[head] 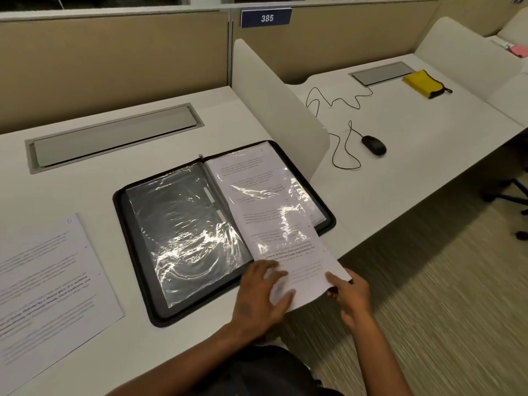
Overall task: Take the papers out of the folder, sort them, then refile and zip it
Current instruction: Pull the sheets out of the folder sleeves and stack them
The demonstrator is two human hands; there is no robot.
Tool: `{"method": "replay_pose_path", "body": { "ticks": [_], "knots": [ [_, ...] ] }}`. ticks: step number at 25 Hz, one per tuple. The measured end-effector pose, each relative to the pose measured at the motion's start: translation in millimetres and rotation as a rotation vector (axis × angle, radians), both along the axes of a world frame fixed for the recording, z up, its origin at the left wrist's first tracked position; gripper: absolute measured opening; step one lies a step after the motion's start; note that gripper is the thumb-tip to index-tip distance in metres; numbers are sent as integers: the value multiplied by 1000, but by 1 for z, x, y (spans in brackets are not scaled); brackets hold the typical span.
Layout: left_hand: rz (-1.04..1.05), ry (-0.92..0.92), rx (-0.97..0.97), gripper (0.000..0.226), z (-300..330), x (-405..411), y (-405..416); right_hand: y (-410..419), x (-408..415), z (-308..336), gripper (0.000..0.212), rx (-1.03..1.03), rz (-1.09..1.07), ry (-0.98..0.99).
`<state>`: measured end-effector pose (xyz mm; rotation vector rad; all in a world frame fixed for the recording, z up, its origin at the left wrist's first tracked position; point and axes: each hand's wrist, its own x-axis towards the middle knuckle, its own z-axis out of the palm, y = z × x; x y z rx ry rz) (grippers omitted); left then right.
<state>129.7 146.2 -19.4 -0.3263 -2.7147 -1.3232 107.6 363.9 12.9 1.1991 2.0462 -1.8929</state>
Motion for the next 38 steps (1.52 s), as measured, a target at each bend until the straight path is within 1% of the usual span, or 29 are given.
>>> {"method": "replay_pose_path", "body": {
  "ticks": [2, 4, 6, 8, 10, 12, 14, 16, 17, 18, 20, 21, 22, 23, 24, 25, 26, 27, 29, 31, 34, 38],
  "knots": [
    [177, -182, 129, 38, 9, 4, -9, 7, 12, 11, 22, -89, -13, 20],
    [245, -351, 239, 39, 20, 7, -14, 12, 23, 23, 30, -156, -16, 46],
    [283, -618, 437, 44, 34, 9, -14, 16, 35, 38, 38, -205, -4, 78],
    [271, -924, 753, 56, 44, 8, -9, 20, 47, 54, 48, -214, 32, 110],
    [209, -1138, 1004, 63, 51, 3, -3, 26, 58, 71, 57, -252, 80, 141],
    [132, -1263, 1194, 58, 57, 2, 4, 31, 69, 90, 58, -307, 159, 166],
    [77, -1322, 1323, 58, 62, 2, 10, 37, 80, 110, 49, -316, 246, 164],
    [-22, -1325, 1366, 72, 67, 4, 13, 43, 91, 132, 39, -234, 342, 158],
    [-99, -1310, 1336, 75, 69, 7, 14, 45, 96, 144, 35, -162, 389, 150],
    [-178, -1292, 1284, 74, 73, 10, 16, 48, 101, 158, 42, -87, 428, 138],
    [-291, -1270, 1174, 66, 83, 17, 18, 58, 108, 180, 76, 34, 462, 112],
    [-320, -1259, 1132, 63, 89, 20, 18, 65, 110, 188, 81, 54, 447, 103],
    [-342, -1239, 1106, 62, 94, 22, 17, 67, 111, 197, 73, 47, 437, 105],
    [-351, -1203, 1090, 60, 100, 24, 15, 72, 110, 200, 51, -6, 438, 130],
    [-341, -1151, 1082, 56, 107, 24, 10, 70, 109, 203, 25, -63, 396, 171],
    [-309, -1090, 1080, 54, 112, 23, 4, 66, 107, 200, 18, -67, 361, 209],
    [-264, -1023, 1092, 52, 116, 22, -4, 60, 103, 198, 20, -65, 365, 222],
    [-200, -947, 1103, 54, 119, 19, -13, 50, 96, 193, 17, -58, 394, 237],
    [-15, -759, 1092, 57, 123, 15, -38, 18, 79, 181, 23, 5, 443, 270],
    [183, -599, 1083, 57, 124, 11, -68, -14, 56, 162, 15, 36, 458, 311],
    [384, -452, 1046, 53, 122, 11, -113, -65, 26, 133, 26, 5, 471, 357],
    [533, -341, 1051, 57, 110, 22, -173, -130, 0, 104, 29, -74, 540, 370]
  ]
}}
